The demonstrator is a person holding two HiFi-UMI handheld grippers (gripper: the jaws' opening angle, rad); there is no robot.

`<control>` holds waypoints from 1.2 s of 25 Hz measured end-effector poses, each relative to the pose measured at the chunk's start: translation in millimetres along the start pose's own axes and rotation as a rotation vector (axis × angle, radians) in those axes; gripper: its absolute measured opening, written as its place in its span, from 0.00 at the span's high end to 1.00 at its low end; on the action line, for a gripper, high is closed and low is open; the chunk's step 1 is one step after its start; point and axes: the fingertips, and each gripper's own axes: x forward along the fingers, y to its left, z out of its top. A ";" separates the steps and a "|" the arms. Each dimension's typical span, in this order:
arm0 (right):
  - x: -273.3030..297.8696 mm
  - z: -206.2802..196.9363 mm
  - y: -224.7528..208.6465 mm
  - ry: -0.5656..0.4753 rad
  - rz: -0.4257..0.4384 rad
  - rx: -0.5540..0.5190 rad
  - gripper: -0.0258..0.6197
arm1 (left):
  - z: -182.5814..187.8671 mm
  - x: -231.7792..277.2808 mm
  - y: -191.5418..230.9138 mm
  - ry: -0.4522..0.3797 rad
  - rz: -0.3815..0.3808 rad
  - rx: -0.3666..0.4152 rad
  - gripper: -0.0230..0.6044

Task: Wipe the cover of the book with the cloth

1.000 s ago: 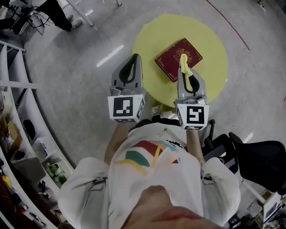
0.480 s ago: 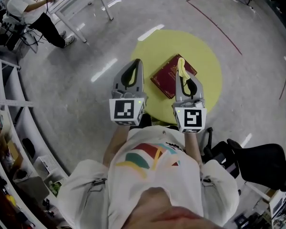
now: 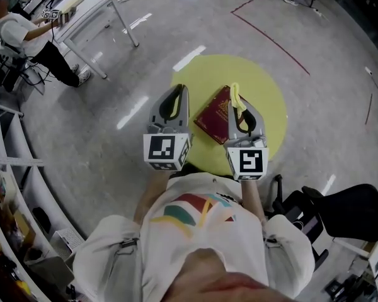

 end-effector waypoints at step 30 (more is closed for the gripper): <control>-11.4 -52.4 -35.9 0.148 -0.079 -0.016 0.91 | -250.6 38.3 -30.6 0.758 -0.273 -0.283 0.65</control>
